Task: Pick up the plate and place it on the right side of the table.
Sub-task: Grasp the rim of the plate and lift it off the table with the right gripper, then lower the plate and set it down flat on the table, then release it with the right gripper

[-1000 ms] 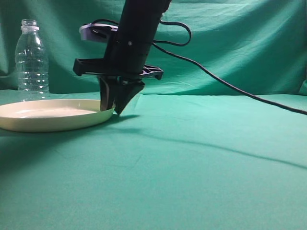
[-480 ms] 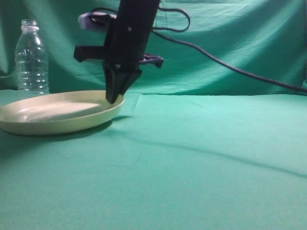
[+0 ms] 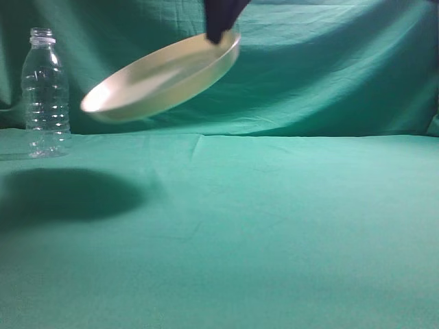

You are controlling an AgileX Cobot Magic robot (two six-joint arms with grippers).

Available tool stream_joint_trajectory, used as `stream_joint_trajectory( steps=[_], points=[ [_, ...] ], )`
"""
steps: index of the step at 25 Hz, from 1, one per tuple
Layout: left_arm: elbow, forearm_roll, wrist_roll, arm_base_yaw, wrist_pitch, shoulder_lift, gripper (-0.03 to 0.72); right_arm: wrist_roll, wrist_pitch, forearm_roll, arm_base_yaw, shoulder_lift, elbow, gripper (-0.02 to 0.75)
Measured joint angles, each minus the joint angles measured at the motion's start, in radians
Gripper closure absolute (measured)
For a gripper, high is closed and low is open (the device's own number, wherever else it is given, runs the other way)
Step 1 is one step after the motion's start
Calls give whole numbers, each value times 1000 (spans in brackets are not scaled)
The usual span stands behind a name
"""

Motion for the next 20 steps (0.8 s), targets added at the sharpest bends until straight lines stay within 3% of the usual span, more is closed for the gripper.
stream_joint_trajectory(
  steps=[8, 16, 20],
  points=[
    [0, 0, 0, 0, 0, 0, 688, 13, 147, -12, -202, -138, 20, 738],
    [0, 0, 0, 0, 0, 0, 688, 27, 71, -15, -474, -295, 324, 738],
    [0, 0, 0, 0, 0, 0, 688, 27, -6, -11, -569, -312, 481, 738]
  ],
)
